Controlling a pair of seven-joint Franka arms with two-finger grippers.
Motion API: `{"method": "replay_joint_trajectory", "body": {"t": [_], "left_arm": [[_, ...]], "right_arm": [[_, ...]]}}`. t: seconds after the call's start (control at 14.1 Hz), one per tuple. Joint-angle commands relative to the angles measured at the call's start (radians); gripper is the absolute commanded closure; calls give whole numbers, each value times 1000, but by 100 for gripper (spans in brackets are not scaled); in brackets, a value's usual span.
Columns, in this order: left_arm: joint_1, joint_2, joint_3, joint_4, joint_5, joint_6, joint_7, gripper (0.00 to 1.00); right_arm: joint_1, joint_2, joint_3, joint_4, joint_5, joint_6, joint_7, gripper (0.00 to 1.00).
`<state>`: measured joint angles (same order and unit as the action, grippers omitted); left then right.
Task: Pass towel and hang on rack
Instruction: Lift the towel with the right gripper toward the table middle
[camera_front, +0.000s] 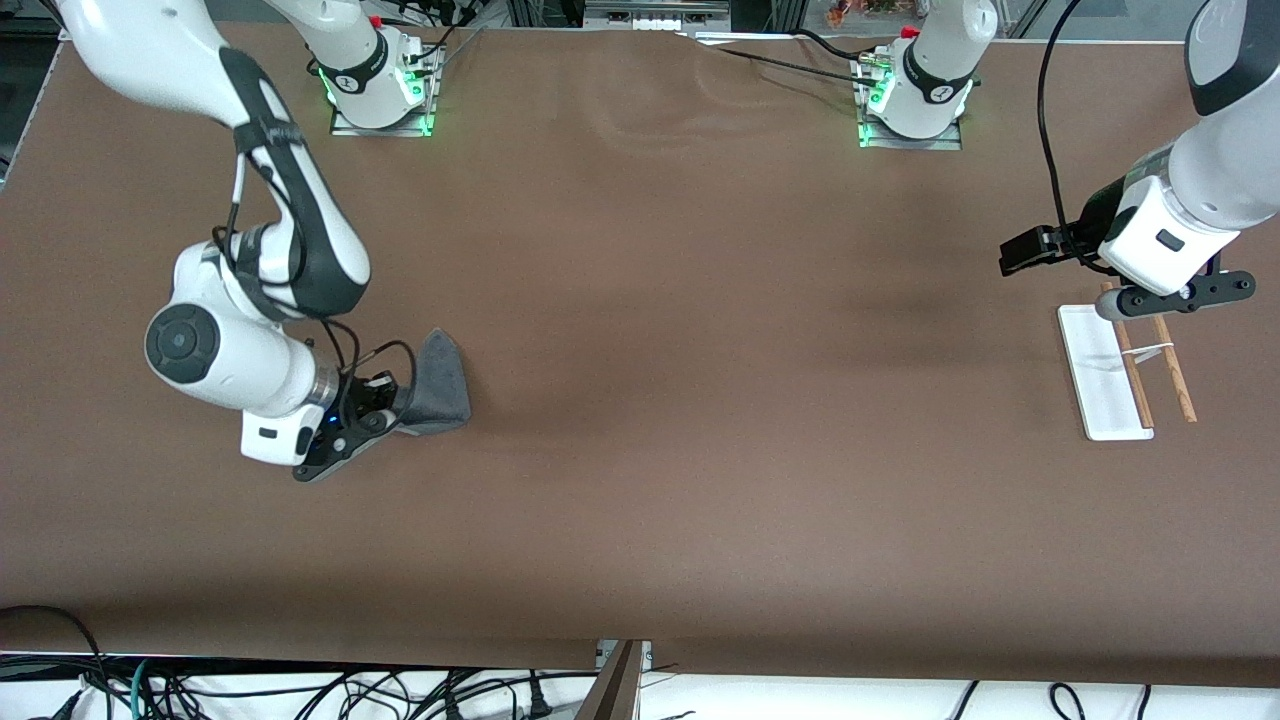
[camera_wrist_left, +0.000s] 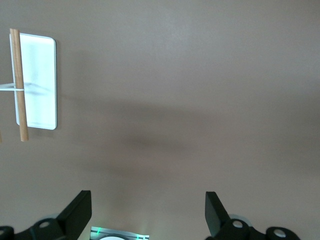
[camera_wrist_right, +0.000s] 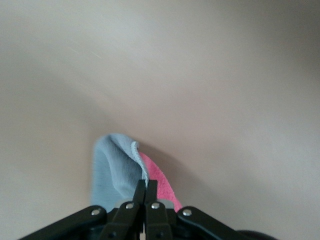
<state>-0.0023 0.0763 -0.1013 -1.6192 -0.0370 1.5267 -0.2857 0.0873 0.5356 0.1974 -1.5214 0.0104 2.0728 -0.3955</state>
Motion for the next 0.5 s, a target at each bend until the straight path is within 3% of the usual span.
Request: {"method": "replay_joint_trajectory", "body": {"t": [0.0,0.21,0.43], "left_arm": [[-73,-33,77,-36,25,23,39,0],[-67,-43,84,-39,25,13,43,0],[-62,-43,86,-37,25,13,82,0]], "right_arm": [[40,-2,57,43,3,-19,30,100],[167,-22,57,95,-64,-33,148,100],[271,-22,57,119,-78,-42,273,100]]}}
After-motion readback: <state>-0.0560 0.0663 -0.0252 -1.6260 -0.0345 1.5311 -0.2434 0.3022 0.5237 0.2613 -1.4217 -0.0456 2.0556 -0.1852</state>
